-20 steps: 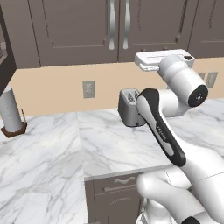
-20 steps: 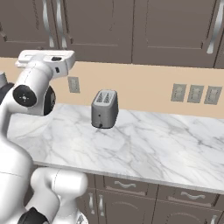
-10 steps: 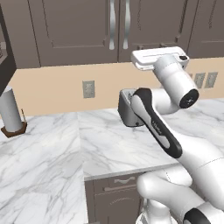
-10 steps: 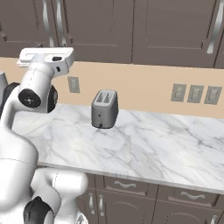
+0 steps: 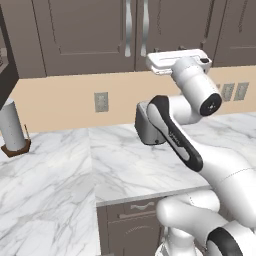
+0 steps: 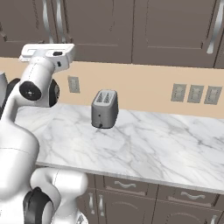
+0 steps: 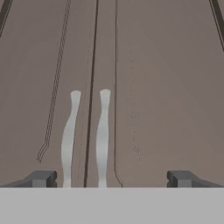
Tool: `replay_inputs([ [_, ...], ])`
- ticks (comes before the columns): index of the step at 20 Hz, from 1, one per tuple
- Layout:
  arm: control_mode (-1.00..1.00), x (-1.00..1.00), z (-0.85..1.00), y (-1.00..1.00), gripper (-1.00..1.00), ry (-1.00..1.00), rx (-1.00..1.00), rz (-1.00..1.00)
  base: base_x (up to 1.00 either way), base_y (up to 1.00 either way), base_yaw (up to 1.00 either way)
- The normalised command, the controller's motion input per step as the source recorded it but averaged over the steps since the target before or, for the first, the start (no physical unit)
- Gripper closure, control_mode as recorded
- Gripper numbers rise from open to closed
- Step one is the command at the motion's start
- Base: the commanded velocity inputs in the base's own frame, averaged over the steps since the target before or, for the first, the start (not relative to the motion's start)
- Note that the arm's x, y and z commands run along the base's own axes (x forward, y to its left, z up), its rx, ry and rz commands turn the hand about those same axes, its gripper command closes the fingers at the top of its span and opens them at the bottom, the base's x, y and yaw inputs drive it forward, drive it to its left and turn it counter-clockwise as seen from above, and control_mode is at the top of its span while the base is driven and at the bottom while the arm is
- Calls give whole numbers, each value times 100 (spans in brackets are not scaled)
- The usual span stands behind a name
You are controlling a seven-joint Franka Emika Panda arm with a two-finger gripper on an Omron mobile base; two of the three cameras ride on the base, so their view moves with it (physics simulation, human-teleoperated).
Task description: Open the cabinet directly in front. Then move the liquor and the cup to the dining counter with the candle on it.
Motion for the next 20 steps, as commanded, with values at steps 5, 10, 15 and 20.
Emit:
replay_inputs([
  [5, -100, 14, 19, 1, -100, 0, 0, -4, 0, 0, 0],
  [10, -100, 22, 5, 9, -100, 2, 0, -2, 0, 0, 0],
  [15, -100, 26, 2, 7, -100, 4, 0, -1, 0, 0, 0],
  [20, -100, 28, 4, 1, -100, 5, 0, 0, 0, 0, 0],
])
